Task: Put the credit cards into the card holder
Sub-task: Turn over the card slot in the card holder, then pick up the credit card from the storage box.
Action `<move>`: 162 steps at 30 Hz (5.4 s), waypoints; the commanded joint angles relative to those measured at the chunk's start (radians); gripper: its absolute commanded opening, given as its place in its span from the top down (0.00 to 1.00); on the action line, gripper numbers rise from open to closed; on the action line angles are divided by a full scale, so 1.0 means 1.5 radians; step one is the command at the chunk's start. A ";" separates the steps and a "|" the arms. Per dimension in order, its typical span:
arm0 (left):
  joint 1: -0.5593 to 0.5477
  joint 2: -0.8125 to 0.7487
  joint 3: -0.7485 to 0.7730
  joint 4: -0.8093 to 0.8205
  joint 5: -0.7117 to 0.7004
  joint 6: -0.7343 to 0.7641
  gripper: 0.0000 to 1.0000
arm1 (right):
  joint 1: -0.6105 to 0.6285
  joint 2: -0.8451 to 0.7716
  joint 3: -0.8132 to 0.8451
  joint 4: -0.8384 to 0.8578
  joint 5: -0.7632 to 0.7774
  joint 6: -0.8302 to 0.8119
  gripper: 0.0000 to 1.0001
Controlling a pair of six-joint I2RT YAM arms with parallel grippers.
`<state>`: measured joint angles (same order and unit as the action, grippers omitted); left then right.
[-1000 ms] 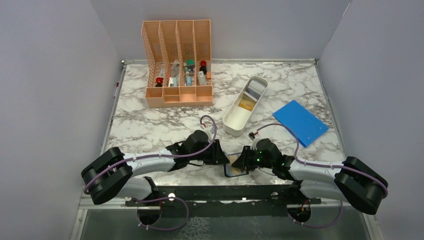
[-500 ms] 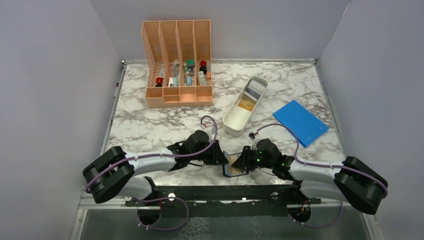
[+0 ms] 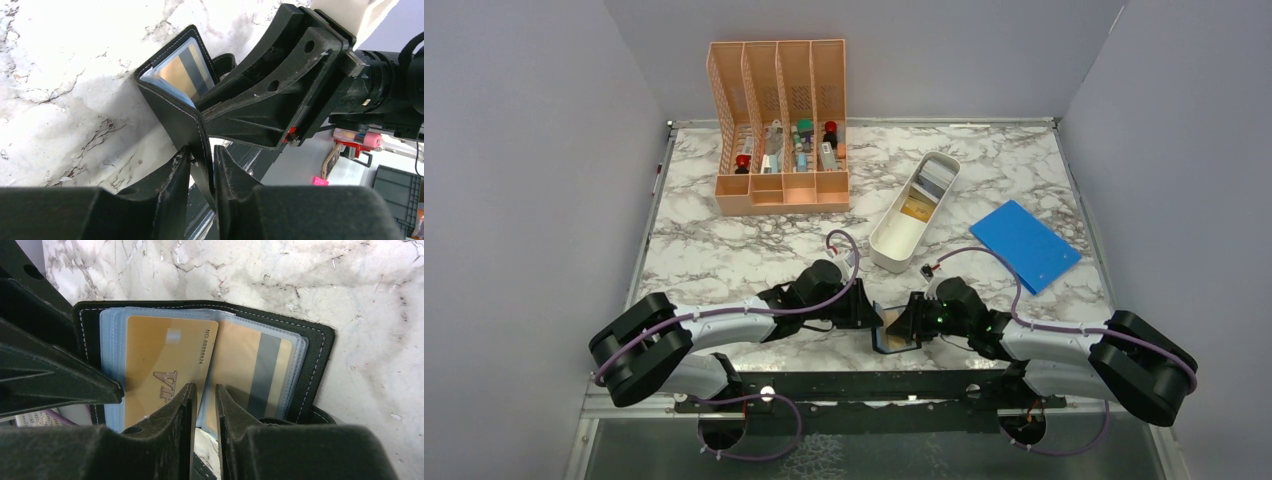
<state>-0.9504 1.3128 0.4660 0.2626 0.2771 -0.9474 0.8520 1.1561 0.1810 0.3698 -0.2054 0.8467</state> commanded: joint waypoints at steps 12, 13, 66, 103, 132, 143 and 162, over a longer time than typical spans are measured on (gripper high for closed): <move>-0.002 -0.019 0.000 0.048 0.023 0.008 0.89 | 0.005 0.011 -0.008 -0.008 -0.006 -0.003 0.74; -0.002 -0.018 0.000 0.048 0.022 0.008 0.91 | 0.005 0.011 -0.008 -0.009 -0.006 -0.003 0.74; -0.006 0.027 -0.001 0.064 0.014 0.001 0.98 | 0.005 -0.103 0.043 -0.168 0.050 -0.024 0.62; 0.004 -0.026 0.040 -0.172 -0.090 0.023 0.78 | 0.004 -0.067 0.404 -0.365 0.322 -0.398 0.37; 0.014 -0.055 -0.044 -0.021 -0.023 -0.004 0.68 | -0.257 0.485 0.781 -0.348 0.360 -0.871 0.42; 0.014 -0.082 -0.041 -0.040 -0.025 0.000 0.68 | -0.260 0.555 0.804 -0.321 0.401 -0.912 0.44; 0.015 -0.088 -0.047 -0.039 -0.027 -0.002 0.68 | -0.284 0.577 0.812 -0.260 0.444 -0.950 0.53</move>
<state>-0.9348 1.1923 0.4011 0.1852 0.2218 -0.9497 0.4484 2.0197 1.3666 -0.0708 0.4408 -0.5667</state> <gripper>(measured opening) 0.322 0.488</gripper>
